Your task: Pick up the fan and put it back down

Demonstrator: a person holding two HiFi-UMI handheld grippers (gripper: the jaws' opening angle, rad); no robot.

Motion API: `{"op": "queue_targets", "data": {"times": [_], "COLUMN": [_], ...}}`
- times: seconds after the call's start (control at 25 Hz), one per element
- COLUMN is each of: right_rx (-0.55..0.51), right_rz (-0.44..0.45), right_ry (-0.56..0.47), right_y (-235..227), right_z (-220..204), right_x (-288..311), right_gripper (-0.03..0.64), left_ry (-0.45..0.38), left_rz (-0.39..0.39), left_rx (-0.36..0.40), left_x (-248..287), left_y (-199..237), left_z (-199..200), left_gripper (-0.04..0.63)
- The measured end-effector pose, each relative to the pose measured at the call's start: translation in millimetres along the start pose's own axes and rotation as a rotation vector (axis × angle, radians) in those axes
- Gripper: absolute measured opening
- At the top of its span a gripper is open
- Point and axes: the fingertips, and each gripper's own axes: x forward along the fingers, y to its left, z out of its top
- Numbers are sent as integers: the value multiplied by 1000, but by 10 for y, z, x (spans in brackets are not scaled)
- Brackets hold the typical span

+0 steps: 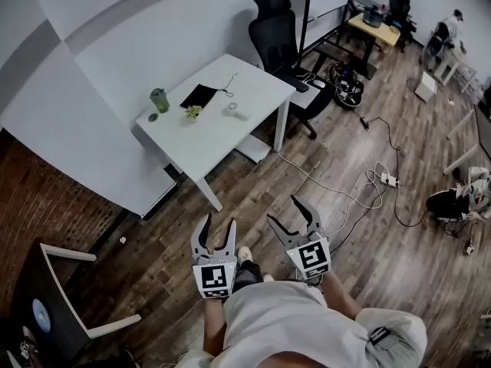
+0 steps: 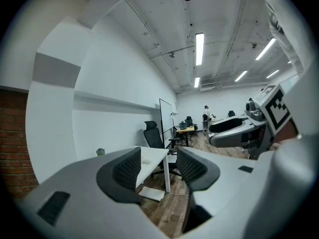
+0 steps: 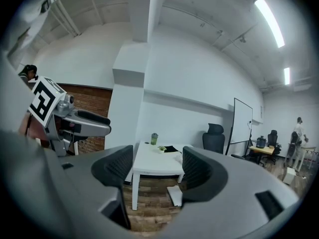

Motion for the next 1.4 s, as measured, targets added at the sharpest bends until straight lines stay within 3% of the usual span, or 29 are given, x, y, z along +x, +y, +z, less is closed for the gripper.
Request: {"op": "queue_targets", "data": {"times": [0.76,1.4], "right_rx": [-8,5], "right_rz": [-69,-105], "right_ry": [27,59], "right_y": [-103,-265], "right_z": [187,130], "right_x": [1257,1637], "right_gripper": [307,302], "left_ry": [-19,-18], "left_rz": [-71,-120], "left_rx": [10,-3], "left_x": [888,1371], "left_y": [1019,1232], "left_z": [-10,-58], "left_gripper": [221,222]}}
